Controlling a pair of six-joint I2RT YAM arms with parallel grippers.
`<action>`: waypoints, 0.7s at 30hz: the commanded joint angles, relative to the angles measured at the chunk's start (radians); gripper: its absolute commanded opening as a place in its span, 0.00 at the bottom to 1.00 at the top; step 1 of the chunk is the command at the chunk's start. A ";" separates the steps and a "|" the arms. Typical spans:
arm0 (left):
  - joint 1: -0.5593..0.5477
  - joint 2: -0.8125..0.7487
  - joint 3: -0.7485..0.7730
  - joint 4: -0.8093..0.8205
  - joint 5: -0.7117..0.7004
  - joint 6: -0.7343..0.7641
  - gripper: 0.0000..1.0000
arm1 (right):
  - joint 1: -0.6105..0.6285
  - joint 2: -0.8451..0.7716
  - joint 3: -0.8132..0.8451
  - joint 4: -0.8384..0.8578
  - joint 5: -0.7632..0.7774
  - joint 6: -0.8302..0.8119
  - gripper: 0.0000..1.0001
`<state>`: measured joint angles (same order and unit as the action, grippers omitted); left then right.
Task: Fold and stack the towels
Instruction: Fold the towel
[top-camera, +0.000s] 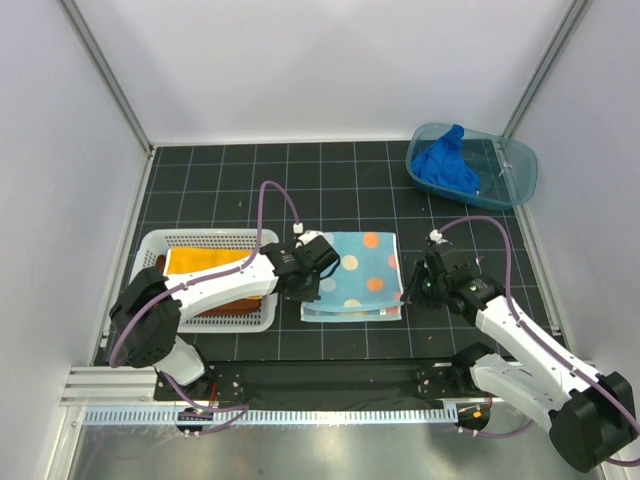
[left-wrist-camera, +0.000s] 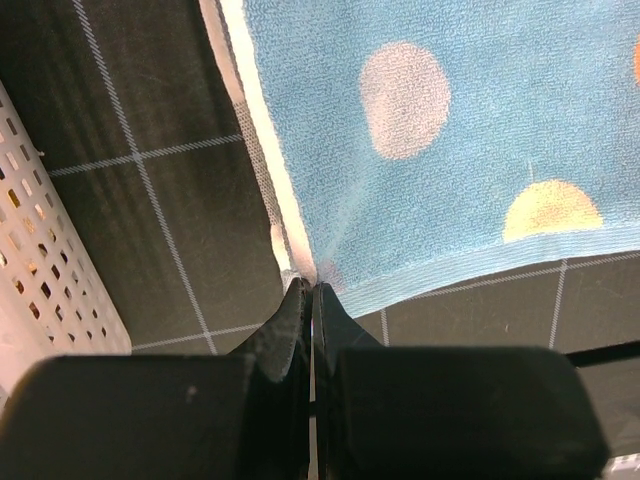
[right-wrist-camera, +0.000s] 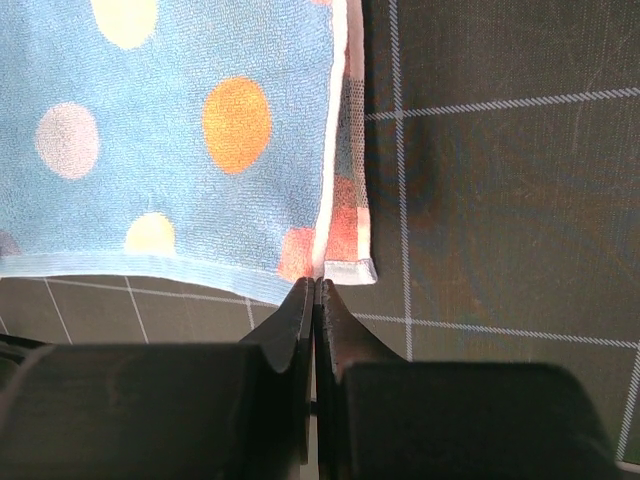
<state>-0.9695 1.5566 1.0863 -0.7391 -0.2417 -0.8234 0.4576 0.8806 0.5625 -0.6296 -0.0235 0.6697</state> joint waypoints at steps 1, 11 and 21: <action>-0.009 -0.027 0.011 -0.013 0.002 -0.003 0.00 | 0.009 -0.015 0.020 -0.013 0.007 0.008 0.01; -0.018 0.017 -0.038 0.047 0.021 -0.028 0.00 | 0.026 -0.003 -0.050 0.034 -0.007 0.034 0.01; -0.018 0.048 -0.074 0.081 0.035 -0.031 0.00 | 0.033 0.044 -0.079 0.063 -0.012 0.037 0.01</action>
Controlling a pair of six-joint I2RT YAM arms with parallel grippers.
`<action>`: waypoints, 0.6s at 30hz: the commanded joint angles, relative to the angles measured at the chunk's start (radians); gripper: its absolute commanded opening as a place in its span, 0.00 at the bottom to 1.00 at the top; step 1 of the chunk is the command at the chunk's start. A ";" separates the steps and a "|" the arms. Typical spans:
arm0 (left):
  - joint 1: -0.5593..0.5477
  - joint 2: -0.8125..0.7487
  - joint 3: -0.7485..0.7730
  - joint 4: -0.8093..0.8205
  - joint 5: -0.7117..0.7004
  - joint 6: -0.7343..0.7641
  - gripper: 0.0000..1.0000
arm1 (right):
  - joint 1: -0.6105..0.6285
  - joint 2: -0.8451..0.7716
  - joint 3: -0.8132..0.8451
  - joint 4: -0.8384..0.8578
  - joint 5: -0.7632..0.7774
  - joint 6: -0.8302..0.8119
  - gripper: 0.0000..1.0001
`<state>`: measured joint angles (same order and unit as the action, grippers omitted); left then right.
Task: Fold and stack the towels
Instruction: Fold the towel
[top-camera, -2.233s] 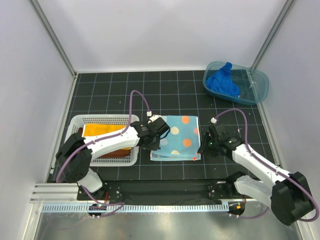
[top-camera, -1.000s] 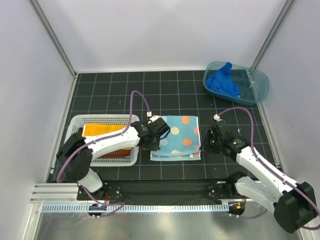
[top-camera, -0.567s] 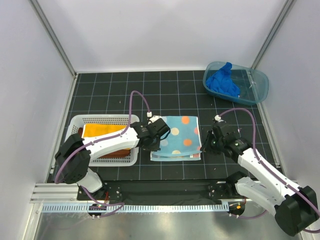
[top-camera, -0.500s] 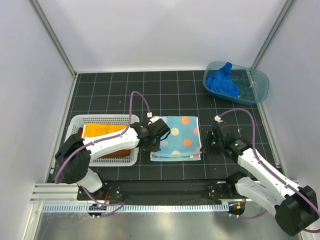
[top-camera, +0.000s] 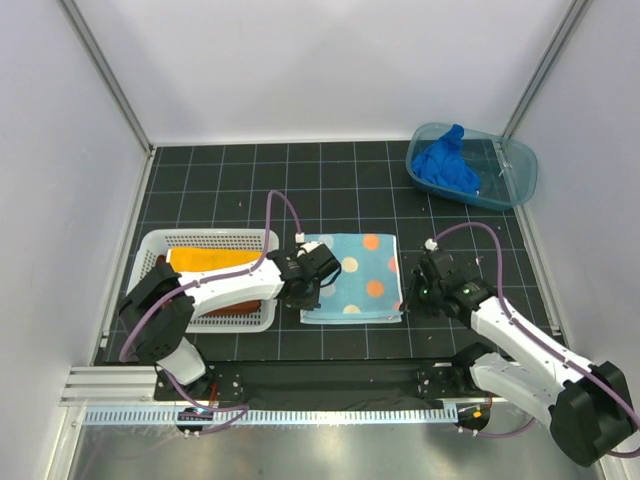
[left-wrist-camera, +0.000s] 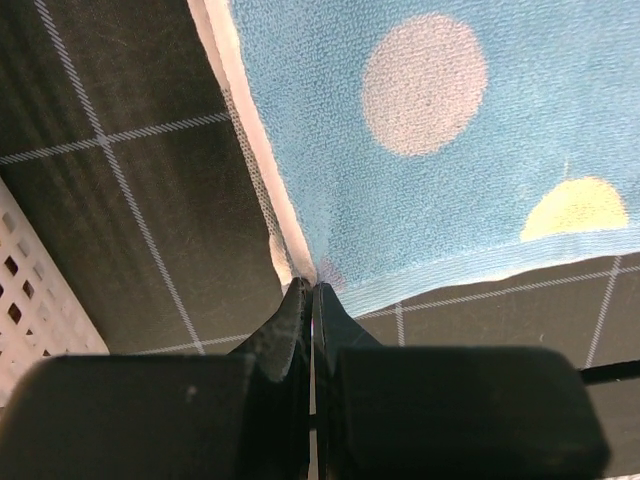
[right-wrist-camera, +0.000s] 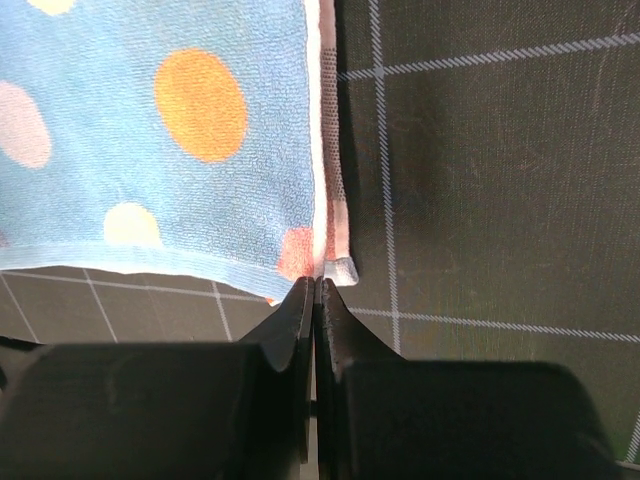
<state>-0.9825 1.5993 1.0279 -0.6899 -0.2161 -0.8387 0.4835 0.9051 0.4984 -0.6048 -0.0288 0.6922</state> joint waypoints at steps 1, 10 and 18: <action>-0.005 0.014 -0.020 0.035 0.011 -0.017 0.01 | 0.007 0.028 -0.018 0.052 -0.008 0.015 0.01; -0.005 0.044 -0.051 0.069 0.023 -0.016 0.29 | 0.012 0.055 -0.044 0.086 0.007 0.029 0.21; -0.007 -0.031 0.082 -0.049 -0.044 0.023 0.40 | 0.012 -0.008 0.117 -0.030 0.093 -0.002 0.38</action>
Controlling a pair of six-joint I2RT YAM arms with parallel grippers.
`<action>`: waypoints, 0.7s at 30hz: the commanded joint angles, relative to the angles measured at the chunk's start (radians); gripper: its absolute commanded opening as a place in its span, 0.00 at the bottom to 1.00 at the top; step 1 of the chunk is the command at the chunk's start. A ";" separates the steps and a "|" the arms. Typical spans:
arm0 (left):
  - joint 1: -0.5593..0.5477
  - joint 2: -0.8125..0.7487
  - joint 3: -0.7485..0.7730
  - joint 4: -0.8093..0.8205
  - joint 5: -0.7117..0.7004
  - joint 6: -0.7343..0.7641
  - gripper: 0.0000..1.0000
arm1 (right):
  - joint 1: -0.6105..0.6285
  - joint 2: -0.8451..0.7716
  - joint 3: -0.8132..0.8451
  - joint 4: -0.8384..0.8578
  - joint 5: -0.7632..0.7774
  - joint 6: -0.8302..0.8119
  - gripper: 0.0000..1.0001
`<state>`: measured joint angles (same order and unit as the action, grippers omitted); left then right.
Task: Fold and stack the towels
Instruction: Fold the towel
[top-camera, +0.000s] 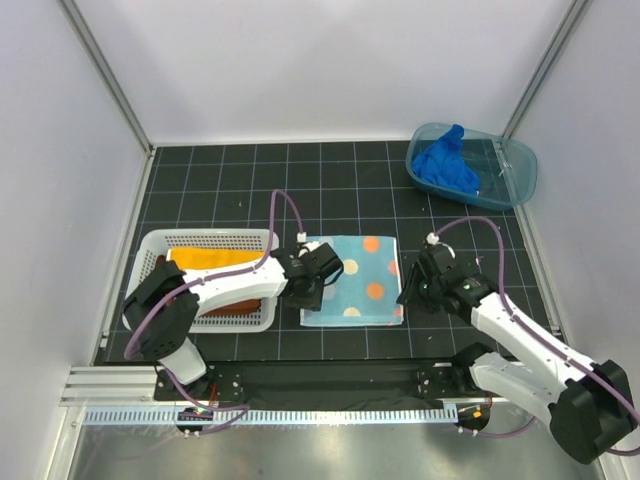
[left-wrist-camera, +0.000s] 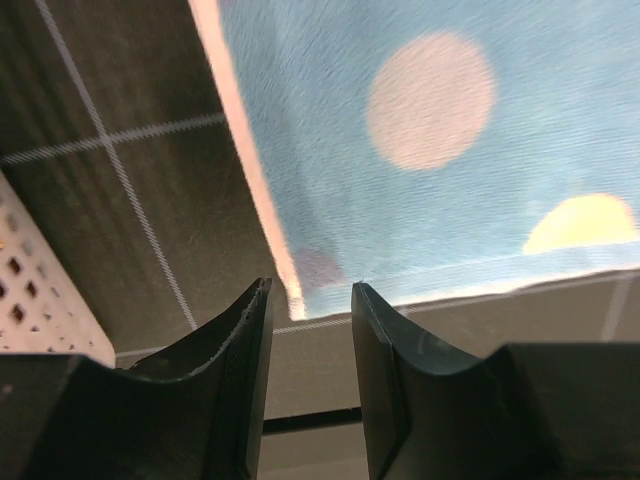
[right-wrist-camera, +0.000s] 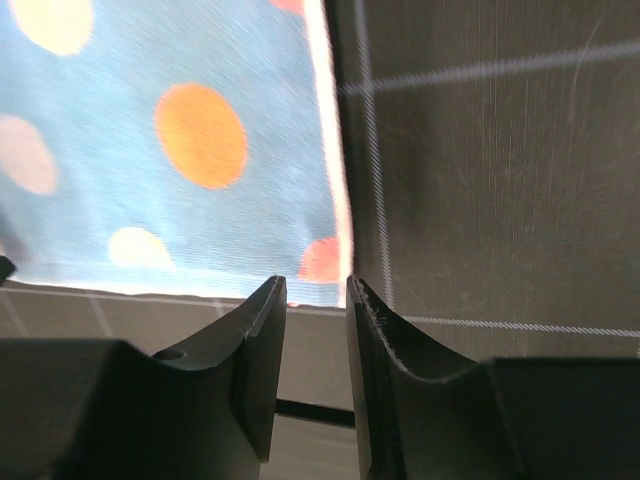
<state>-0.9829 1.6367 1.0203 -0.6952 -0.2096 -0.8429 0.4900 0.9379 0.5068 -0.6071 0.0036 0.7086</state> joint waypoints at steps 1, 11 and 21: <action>-0.005 -0.072 0.113 -0.059 -0.063 0.039 0.41 | 0.005 -0.050 0.128 -0.046 0.088 -0.021 0.38; 0.154 0.086 0.326 -0.037 -0.065 0.157 0.40 | 0.002 0.259 0.327 0.168 0.121 -0.069 0.39; 0.308 0.376 0.537 0.016 -0.056 0.269 0.33 | -0.097 0.628 0.516 0.355 0.064 -0.115 0.36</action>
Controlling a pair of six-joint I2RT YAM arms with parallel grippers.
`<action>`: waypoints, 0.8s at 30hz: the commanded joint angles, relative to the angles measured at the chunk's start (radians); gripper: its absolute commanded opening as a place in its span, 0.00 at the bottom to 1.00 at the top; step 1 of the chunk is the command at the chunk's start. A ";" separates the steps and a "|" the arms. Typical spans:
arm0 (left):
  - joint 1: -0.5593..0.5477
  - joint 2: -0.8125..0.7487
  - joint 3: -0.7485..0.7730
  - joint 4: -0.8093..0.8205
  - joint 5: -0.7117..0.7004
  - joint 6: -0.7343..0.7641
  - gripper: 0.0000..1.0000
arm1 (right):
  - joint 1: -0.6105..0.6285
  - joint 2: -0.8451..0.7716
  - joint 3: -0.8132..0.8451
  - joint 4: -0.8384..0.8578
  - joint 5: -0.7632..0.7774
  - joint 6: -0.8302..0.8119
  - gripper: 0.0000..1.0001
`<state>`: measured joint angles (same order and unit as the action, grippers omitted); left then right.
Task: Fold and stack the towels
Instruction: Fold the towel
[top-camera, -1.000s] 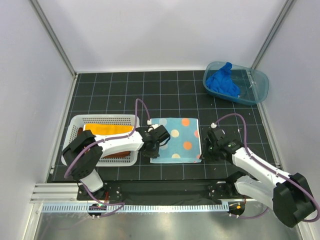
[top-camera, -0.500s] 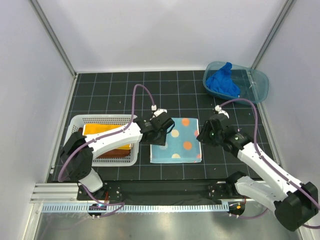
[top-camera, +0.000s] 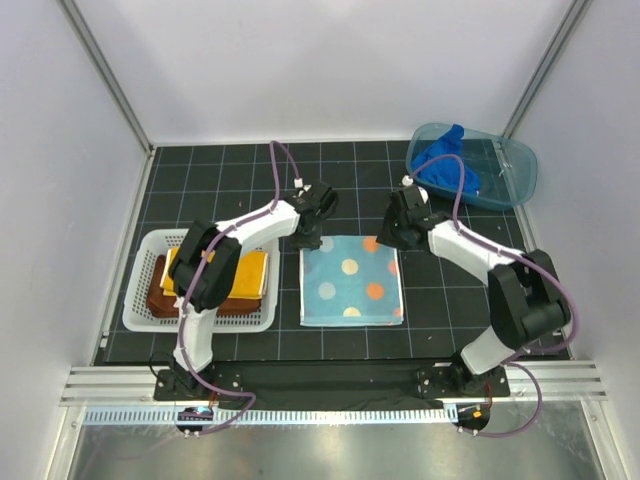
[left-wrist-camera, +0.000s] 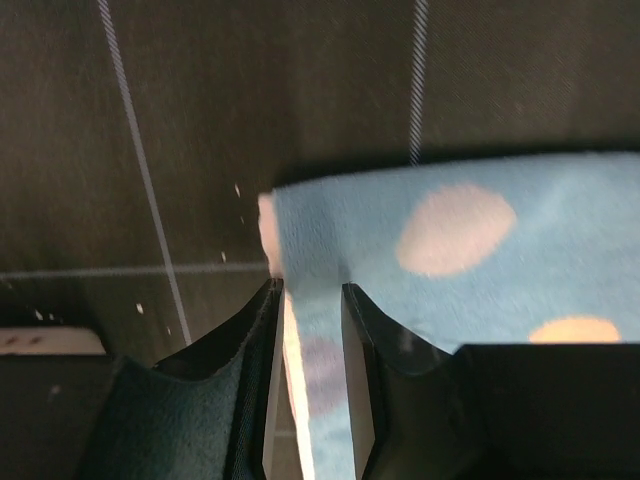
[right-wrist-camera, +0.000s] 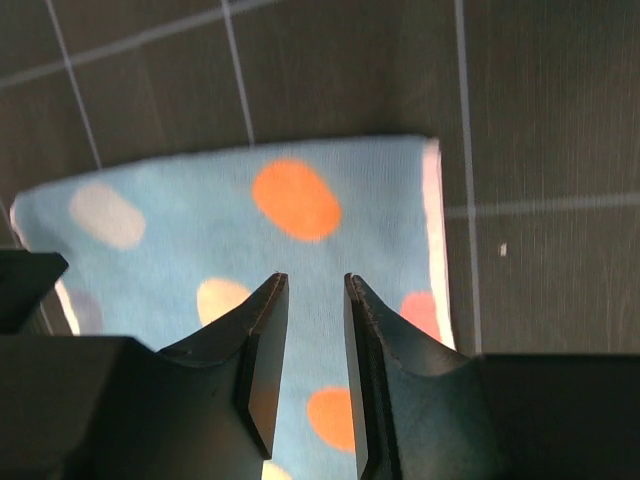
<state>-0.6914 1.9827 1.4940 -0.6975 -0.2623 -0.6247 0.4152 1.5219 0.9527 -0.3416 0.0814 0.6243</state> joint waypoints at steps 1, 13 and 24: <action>0.029 0.042 0.071 0.018 -0.008 0.051 0.33 | -0.039 0.084 0.081 0.093 -0.015 -0.031 0.35; 0.067 0.146 0.120 0.007 0.023 0.052 0.33 | -0.113 0.276 0.152 0.085 0.004 -0.081 0.33; 0.072 0.070 0.169 0.009 0.043 0.092 0.41 | -0.118 0.187 0.225 0.004 0.027 -0.130 0.33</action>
<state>-0.6300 2.1117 1.6161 -0.6998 -0.2314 -0.5610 0.2993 1.7828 1.1229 -0.3176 0.0711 0.5259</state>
